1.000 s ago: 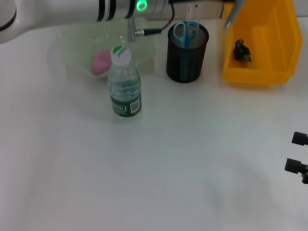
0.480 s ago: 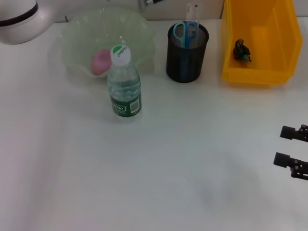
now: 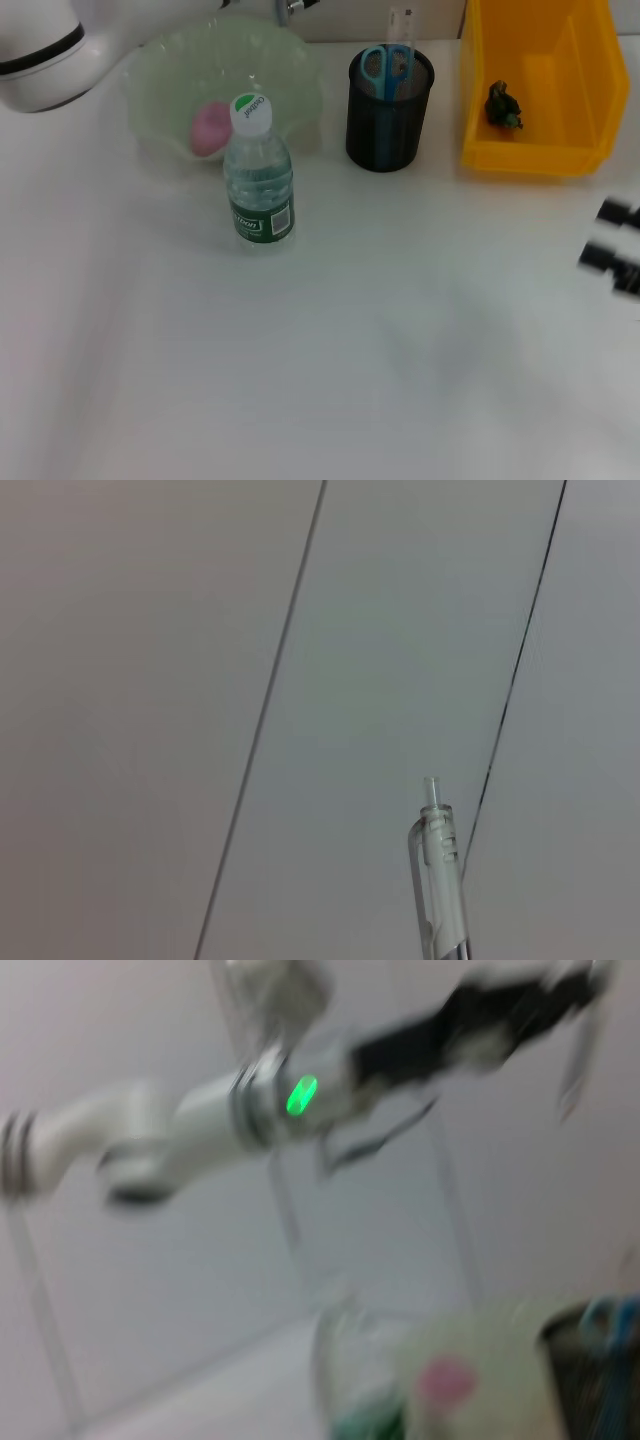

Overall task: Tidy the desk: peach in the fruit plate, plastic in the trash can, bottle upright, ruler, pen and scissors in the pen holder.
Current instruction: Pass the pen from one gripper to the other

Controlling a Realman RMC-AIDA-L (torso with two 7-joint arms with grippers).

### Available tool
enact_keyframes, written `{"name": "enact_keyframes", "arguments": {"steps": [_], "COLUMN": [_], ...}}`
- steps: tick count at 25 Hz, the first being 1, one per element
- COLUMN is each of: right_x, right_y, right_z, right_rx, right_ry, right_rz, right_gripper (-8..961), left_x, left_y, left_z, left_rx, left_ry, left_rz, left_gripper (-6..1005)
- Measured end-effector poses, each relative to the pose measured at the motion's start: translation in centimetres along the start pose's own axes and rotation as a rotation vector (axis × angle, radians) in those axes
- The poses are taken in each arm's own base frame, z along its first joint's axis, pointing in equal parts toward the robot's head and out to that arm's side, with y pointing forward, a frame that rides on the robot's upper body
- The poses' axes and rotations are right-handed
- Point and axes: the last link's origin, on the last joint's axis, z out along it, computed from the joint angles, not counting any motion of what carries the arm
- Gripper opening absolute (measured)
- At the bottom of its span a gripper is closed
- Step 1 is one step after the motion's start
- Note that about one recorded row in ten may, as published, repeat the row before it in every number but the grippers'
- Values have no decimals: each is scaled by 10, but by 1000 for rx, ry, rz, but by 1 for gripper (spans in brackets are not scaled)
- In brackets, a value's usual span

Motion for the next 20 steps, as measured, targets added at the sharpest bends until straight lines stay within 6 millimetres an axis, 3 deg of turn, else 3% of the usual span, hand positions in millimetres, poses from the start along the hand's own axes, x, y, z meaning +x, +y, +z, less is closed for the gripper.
{"name": "enact_keyframes", "arguments": {"steps": [7,11,12,17,18,20], "right_x": [-38,-50,-56,-67,-70,-74], "right_y": [-13,-19,-23,-33,-35,-35], "right_z": [-12,-5,2,23,29,41], "right_rx": [101,113,102,83,70,42], "right_ry": [-412,-569,-604,-603,-593,-565], "right_rz": [72,139,166,183,177,156], "right_gripper": [645,641,641,637,636,634], "left_x": [-28,-38,-45,-51,-67,-73], "left_y": [9,13,16,19,29,33], "left_z": [-18,-32,-44,-51,-62,-65], "left_rx": [-85,-132,-165,-189,-251,-274], "left_ry": [-55,-50,-42,-43,-72,-88], "left_rz": [-5,-29,-41,-42,-24,-5], "left_gripper": [132,132,132,132,132,132]}}
